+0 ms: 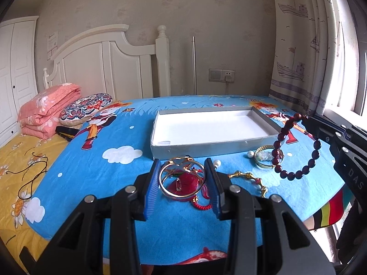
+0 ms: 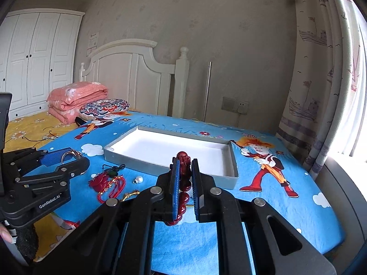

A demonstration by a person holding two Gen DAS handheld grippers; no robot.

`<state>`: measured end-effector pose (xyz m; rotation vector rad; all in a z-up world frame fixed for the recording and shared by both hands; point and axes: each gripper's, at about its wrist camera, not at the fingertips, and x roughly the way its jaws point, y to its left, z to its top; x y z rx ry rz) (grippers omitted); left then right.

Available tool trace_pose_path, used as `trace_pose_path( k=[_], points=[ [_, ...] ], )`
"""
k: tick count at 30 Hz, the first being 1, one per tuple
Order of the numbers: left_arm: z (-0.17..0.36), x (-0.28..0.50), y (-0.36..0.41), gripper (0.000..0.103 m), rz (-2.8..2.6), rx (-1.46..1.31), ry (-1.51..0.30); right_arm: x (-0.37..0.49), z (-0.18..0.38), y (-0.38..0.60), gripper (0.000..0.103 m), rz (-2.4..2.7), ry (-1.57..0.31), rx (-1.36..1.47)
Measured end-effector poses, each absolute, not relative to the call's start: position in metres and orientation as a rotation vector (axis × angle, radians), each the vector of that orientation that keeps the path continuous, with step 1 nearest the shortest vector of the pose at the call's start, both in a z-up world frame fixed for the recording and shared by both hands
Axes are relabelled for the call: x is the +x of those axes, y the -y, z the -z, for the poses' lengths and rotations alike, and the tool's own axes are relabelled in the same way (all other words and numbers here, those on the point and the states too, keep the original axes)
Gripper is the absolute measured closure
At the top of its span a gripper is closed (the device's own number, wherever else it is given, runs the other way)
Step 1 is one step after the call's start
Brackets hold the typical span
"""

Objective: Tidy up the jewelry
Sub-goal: 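Carry the gold rings with the left tool while the right tool carries the bracelet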

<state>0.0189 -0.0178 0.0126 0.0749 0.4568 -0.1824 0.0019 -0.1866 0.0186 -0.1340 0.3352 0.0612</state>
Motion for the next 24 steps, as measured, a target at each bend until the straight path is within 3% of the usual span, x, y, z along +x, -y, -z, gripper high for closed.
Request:
trace_pose_path(
  k=[24],
  points=[
    [-0.031,0.061,0.036,0.065,0.161,0.066,-0.423,0.053,-0.034,0.194,0.092,-0.043,-0.316,-0.084]
  ],
)
